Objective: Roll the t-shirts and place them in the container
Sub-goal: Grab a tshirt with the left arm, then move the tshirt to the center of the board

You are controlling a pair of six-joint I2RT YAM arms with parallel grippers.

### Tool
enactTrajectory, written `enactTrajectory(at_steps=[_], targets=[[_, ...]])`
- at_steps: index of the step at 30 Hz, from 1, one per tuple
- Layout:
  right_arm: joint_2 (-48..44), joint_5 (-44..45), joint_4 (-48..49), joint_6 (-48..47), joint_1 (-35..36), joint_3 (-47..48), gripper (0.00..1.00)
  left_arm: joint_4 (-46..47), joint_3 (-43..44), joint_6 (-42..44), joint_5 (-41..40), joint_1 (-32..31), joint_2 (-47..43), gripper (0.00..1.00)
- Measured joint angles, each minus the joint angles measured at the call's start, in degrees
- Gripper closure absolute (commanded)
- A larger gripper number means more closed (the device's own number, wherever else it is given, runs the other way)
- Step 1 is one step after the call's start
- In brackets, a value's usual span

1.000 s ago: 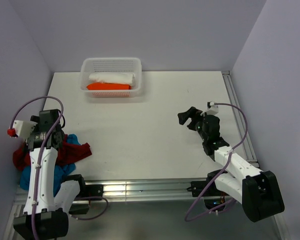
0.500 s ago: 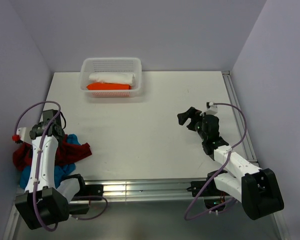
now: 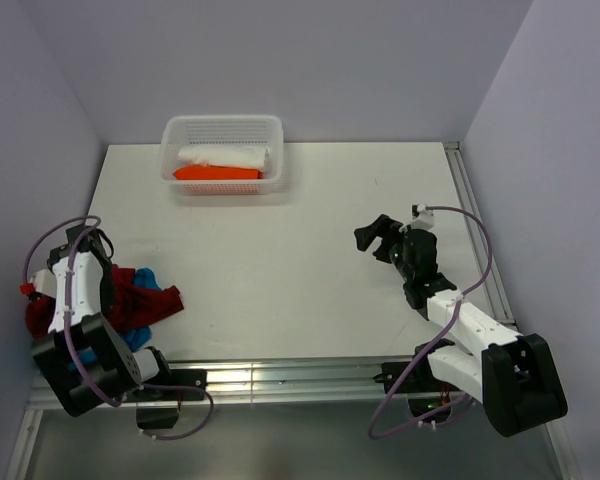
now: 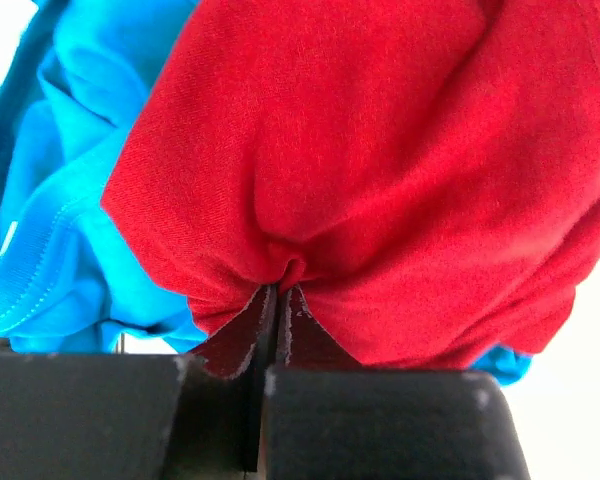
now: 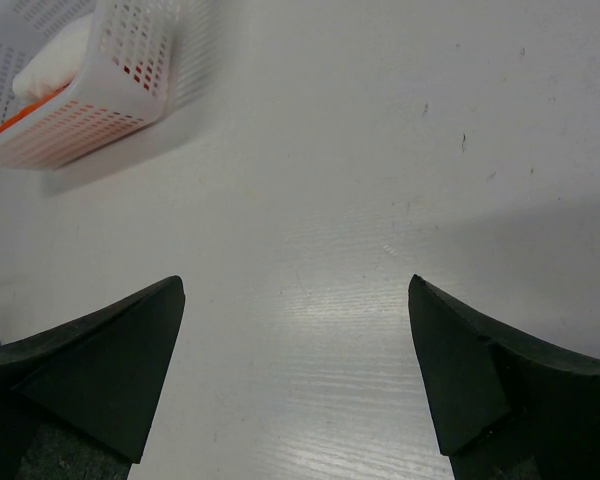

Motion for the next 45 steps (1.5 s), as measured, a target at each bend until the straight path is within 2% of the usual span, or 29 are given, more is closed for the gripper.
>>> enactTrajectory(at_steps=[3, 7, 13, 17, 21, 23, 32, 38, 40, 45], targets=[[0.0, -0.02, 0.0, 0.04, 0.0, 0.0, 0.0, 1.75, -1.29, 1.73, 1.7, 0.11, -3.63, 0.99], [0.0, -0.07, 0.0, 0.04, 0.0, 0.02, 0.0, 2.89, -1.22, 3.21, 2.25, -0.94, -12.68, 1.0], [0.0, -0.61, 0.02, 0.04, 0.0, 0.02, 0.01, 4.17, 7.43, 4.39, 0.74, -14.14, -22.45, 1.0], [0.0, -0.7, 0.02, 0.04, 0.0, 0.02, 0.01, 9.73, 14.69, 10.19, 6.67, -17.33, -23.12, 1.0], [0.0, -0.81, 0.02, 0.02, 0.0, 0.02, 0.01, 14.08, 21.0, 15.21, 13.75, -20.48, -19.06, 1.0], [0.0, -0.83, 0.04, 0.04, 0.0, 0.02, 0.01, 15.26, 25.4, 17.75, 15.58, -24.0, -15.17, 1.0], [-0.09, -0.81, 0.02, 0.02, 0.0, 0.02, 0.02, 17.49, 48.59, 27.74, 20.72, -48.48, 0.09, 1.0], [-1.44, -2.01, 0.09, -0.31, 0.0, 0.0, 0.04, 17.4, 63.93, 31.98, 21.31, -62.05, 11.89, 1.0], [-2.64, -3.43, 1.03, -0.61, 0.0, -0.33, 0.06, 17.73, 63.58, 32.79, 21.33, -64.26, 13.38, 1.0], [-7.54, -9.14, 5.79, -1.09, 0.0, -3.39, 0.1, 19.61, 54.25, 32.85, 21.24, -64.61, 11.87, 1.0]])
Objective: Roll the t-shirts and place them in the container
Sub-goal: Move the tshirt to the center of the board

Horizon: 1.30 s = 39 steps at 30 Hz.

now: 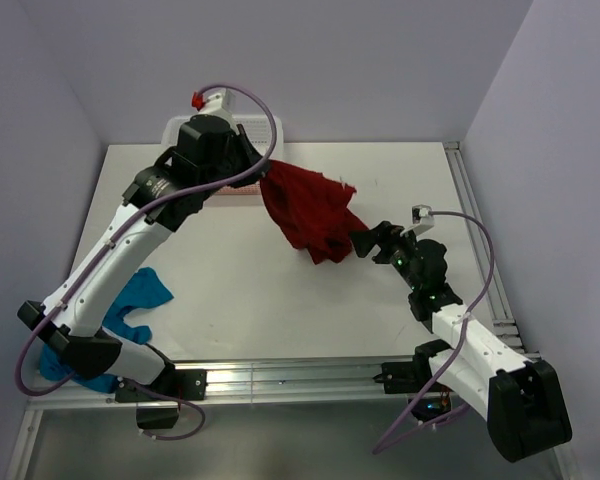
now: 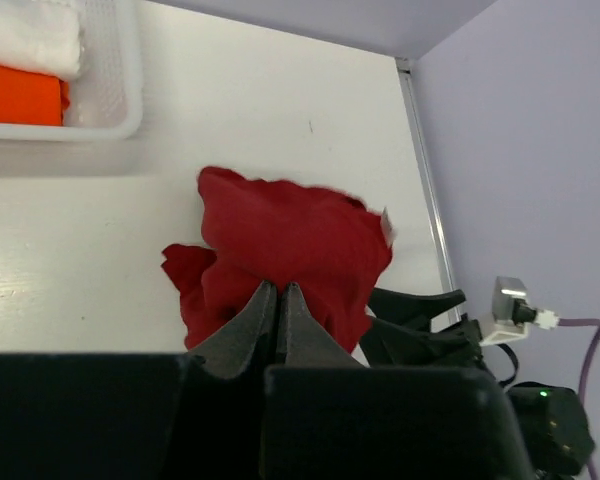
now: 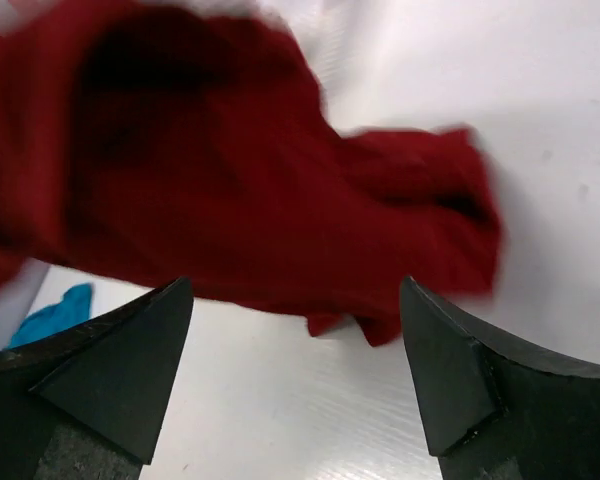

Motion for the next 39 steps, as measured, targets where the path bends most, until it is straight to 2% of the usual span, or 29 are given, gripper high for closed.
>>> enactTrajectory(at_steps=[6, 11, 14, 19, 24, 33, 39], targets=[[-0.72, -6.36, 4.28, -0.2, 0.02, -1.29, 0.12, 4.22, -9.53, 0.04, 0.79, 0.04, -2.49, 1.0], [1.88, -9.94, 6.51, -0.35, 0.42, -1.29, 0.16, 9.27, -21.55, -0.04, 1.86, 0.04, -6.62, 1.0], [3.8, -11.82, 6.82, -0.83, 1.22, -1.16, 0.18, 10.47, -25.66, -0.07, 2.05, 0.04, -7.41, 1.0], [6.8, -13.05, 5.92, -3.69, 6.8, 1.01, 0.2, 11.96, -26.38, -0.13, 2.03, 0.04, -7.54, 1.0], [11.82, -15.87, 5.6, -6.38, 14.6, 5.73, 0.26, 14.34, -28.22, -0.33, 2.05, 0.04, -9.03, 1.0], [19.78, -20.46, 5.66, -6.32, 17.22, 8.9, 0.27, 14.58, -29.46, -0.81, 1.46, 0.04, -10.12, 1.0], [19.56, -18.23, 9.49, 0.52, 18.51, 7.17, 0.27, 14.6, -29.49, -2.12, -0.09, 0.07, -11.5, 1.0]])
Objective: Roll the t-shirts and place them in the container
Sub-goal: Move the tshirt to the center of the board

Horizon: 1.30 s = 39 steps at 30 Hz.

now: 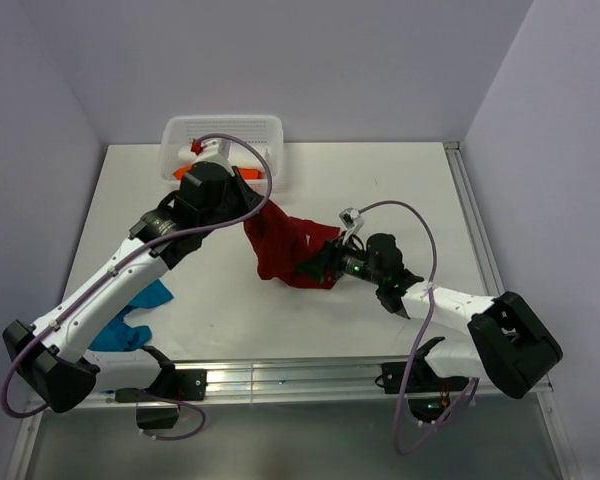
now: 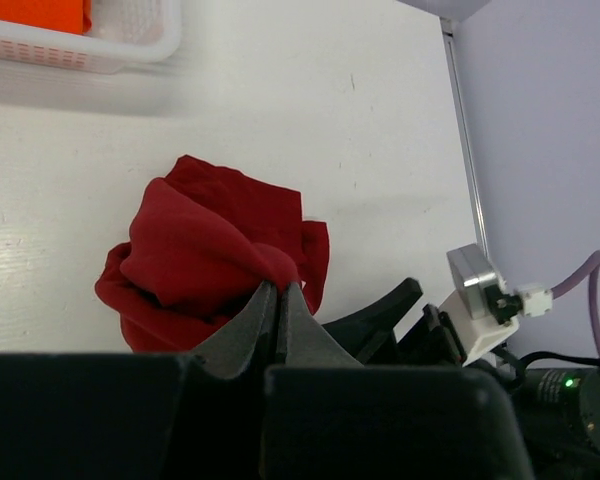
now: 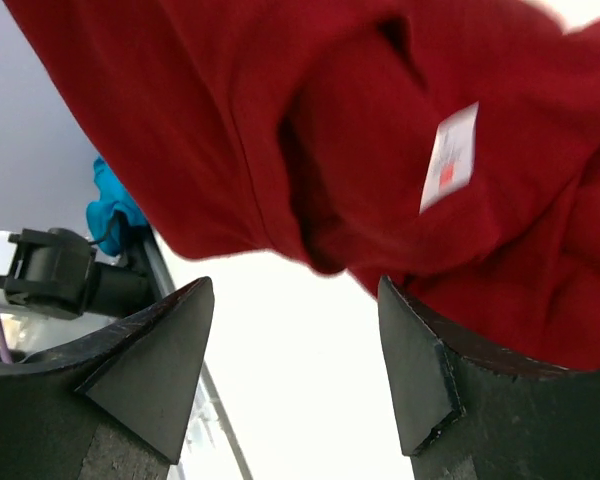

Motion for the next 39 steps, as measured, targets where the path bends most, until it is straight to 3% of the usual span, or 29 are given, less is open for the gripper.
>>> enactTrajectory(at_steps=[7, 20, 31, 37, 38, 39], targets=[[0.61, 3.39, 2.89, 3.85, 4.76, -1.77, 0.29, 1.16, -0.92, -1.31, -0.13, -0.02, -1.73, 1.0], [7.63, 6.64, 9.22, 8.92, 5.64, -1.77, 0.27, 2.95, -3.3, -1.7, 0.26, -0.02, -2.78, 0.99], [10.03, 5.79, 8.74, 8.7, 5.99, 0.68, 0.29, 2.93, -3.32, -1.92, 0.61, 0.0, -3.3, 1.0], [10.51, 3.3, 4.96, 6.86, 6.8, 6.82, 0.86, 2.95, -3.17, -2.1, 1.36, -0.02, -3.23, 1.0], [10.45, 2.75, 4.37, 6.88, 6.99, 7.91, 1.0, 2.64, -2.75, -2.1, 1.44, -0.02, -3.06, 1.0], [10.08, 2.29, 3.78, 6.54, 7.19, 8.79, 1.0, 2.12, -1.95, -2.05, 1.46, -0.02, -2.71, 1.0]])
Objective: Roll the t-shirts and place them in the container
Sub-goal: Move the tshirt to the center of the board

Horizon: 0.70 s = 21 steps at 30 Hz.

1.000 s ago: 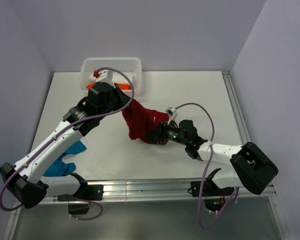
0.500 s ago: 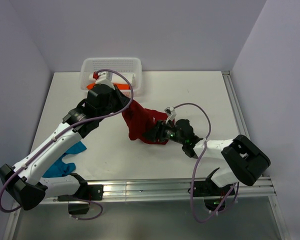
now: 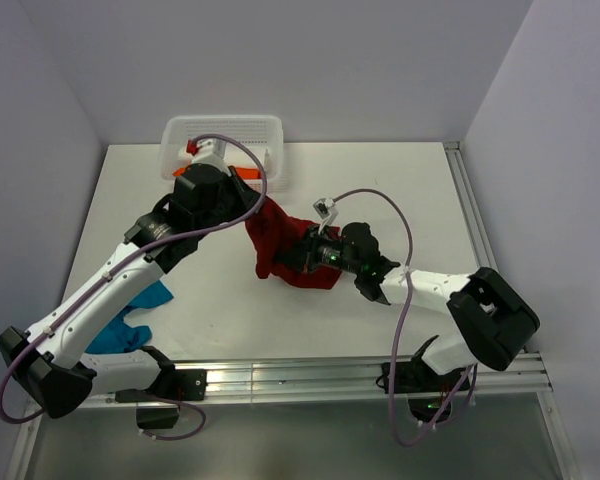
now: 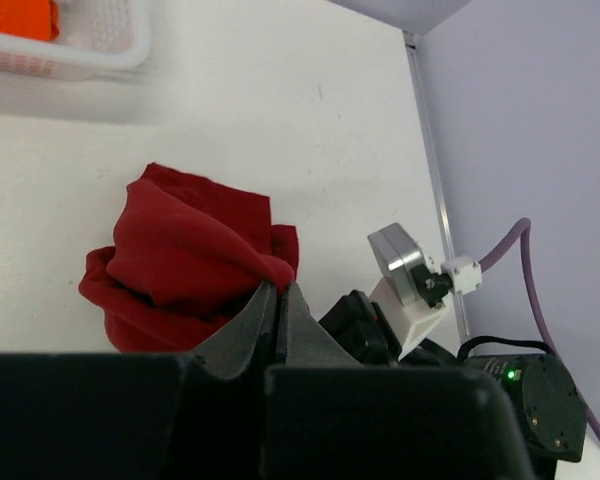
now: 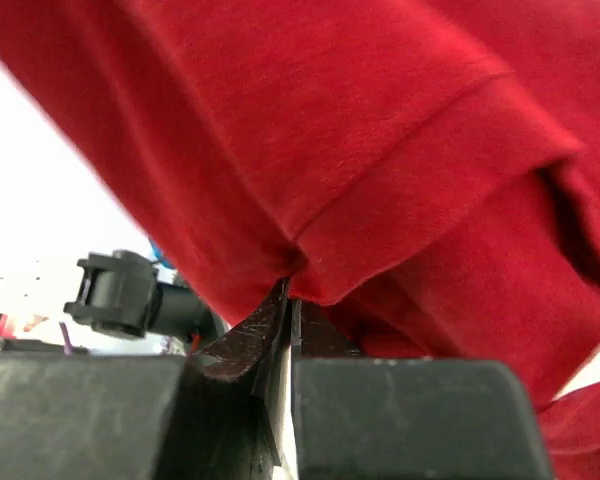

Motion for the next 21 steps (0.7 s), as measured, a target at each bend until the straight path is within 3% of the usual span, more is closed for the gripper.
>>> enactTrajectory(at_steps=[8, 14, 21], targets=[[-16.2, -0.39, -15.82, -1.11, 0.7, 3.02, 1.0, -4.31, 7.67, 1.11, -2.56, 0.0, 0.81, 1.0], [-29.24, -0.22, -30.47, -2.78, 2.03, 15.3, 1.0, -13.09, 16.87, 5.01, -8.48, 0.0, -0.33, 0.99], [-33.24, 4.87, -43.43, -5.49, 2.14, 31.1, 1.0, -12.9, 29.86, 10.05, -2.64, -0.11, 2.86, 0.82]])
